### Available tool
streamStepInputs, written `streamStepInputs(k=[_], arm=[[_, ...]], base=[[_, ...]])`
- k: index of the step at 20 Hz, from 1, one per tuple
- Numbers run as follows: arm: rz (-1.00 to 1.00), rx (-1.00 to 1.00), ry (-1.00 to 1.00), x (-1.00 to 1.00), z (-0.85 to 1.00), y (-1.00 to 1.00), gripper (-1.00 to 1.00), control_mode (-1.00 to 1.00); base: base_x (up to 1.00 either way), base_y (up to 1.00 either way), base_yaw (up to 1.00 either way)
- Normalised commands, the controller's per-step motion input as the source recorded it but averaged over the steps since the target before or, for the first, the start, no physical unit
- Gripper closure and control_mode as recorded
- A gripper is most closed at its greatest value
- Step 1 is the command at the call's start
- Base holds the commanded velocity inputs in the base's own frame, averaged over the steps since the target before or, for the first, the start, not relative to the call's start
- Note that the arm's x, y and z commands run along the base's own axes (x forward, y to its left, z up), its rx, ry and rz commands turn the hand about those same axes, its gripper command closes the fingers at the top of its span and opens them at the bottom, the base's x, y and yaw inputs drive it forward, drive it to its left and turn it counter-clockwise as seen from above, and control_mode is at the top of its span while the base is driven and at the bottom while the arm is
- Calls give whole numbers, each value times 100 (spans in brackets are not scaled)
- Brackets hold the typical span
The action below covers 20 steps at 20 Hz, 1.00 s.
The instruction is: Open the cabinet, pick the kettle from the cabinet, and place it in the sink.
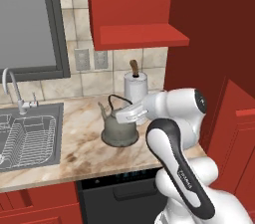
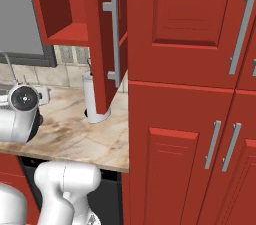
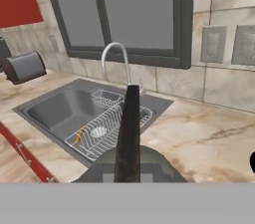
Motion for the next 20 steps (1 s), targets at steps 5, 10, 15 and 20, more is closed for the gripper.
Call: streamStepInputs(k=[5,10,15,20], arm=[[0,0,4,3,-16,9,100,-100],[0,-1,0,0,0,1,100,-100],[0,0,0,0,0,0,100,-100],[0,0,0,0,0,0,100,-100]], base=[[0,0,0],[0,0,0],[0,0,0],[0,0,0]])
